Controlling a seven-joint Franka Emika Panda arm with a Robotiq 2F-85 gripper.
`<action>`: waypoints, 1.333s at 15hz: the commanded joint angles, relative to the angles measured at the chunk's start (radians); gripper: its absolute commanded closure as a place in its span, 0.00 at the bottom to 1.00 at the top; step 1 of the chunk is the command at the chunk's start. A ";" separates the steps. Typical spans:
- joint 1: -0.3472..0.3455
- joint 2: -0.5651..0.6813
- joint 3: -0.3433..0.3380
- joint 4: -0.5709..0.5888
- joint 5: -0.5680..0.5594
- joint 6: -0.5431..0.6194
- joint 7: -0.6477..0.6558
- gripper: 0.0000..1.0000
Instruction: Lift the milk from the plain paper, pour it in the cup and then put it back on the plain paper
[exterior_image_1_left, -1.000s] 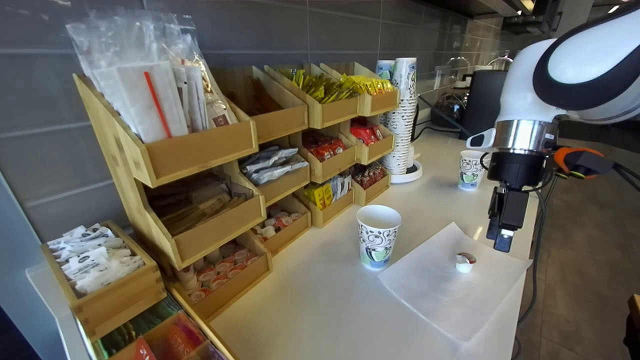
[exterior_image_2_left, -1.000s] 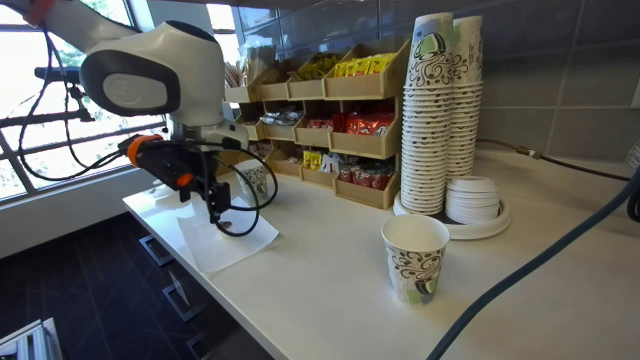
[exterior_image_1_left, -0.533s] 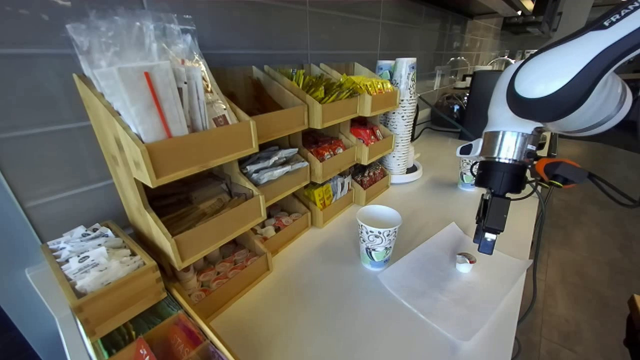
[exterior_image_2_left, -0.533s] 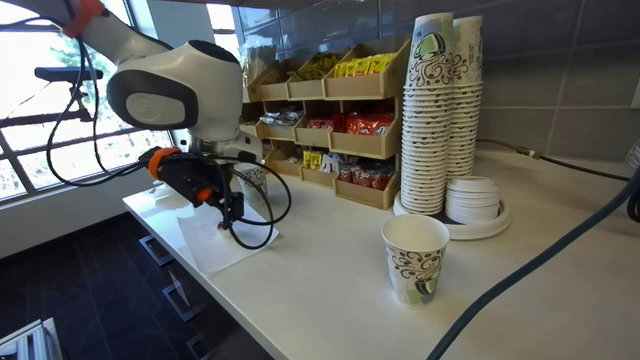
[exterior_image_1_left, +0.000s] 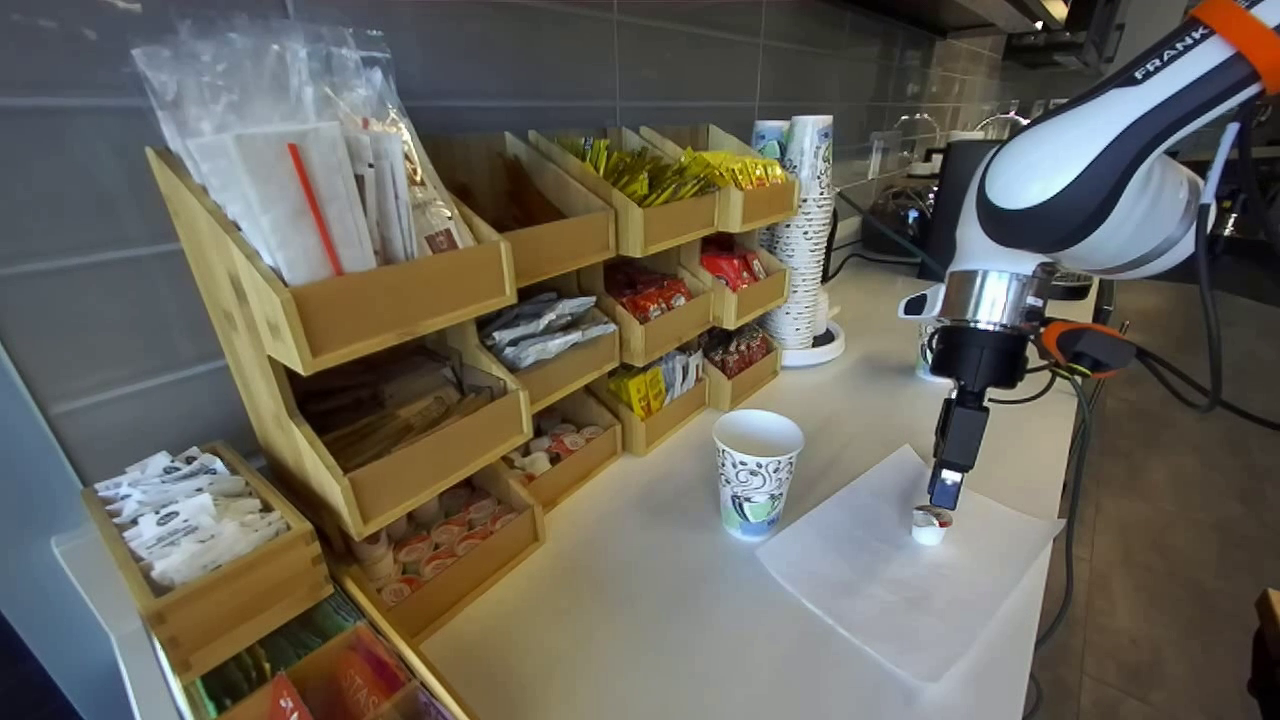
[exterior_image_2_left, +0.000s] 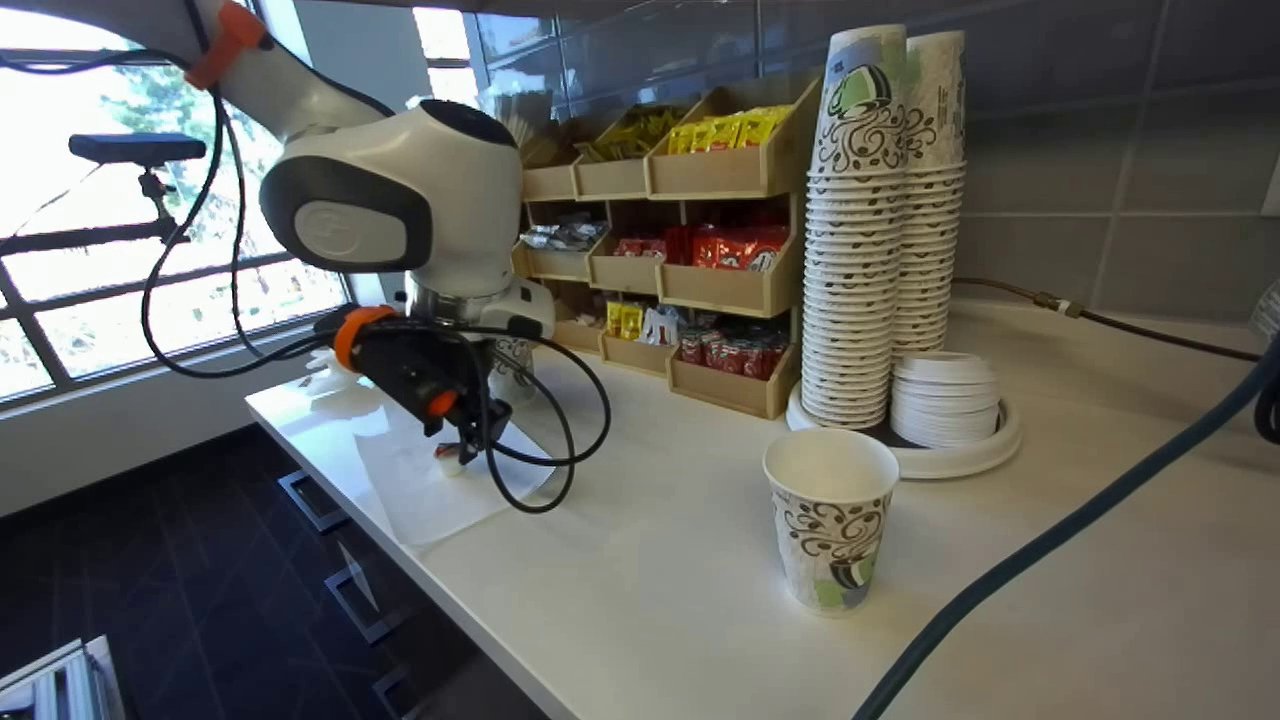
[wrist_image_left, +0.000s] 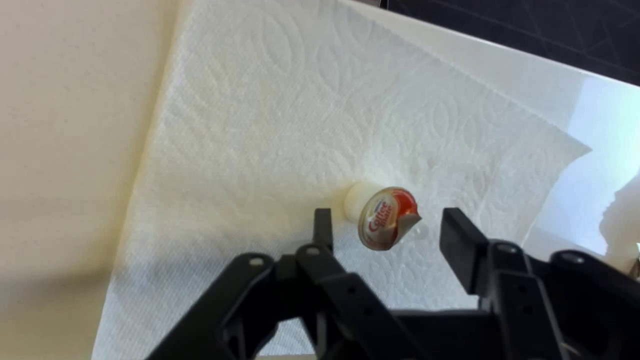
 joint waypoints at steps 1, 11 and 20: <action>-0.034 0.050 0.026 0.034 0.041 -0.009 -0.038 0.54; -0.071 0.092 0.059 0.062 0.071 -0.015 -0.057 0.77; -0.080 0.093 0.066 0.070 0.077 -0.023 -0.060 1.00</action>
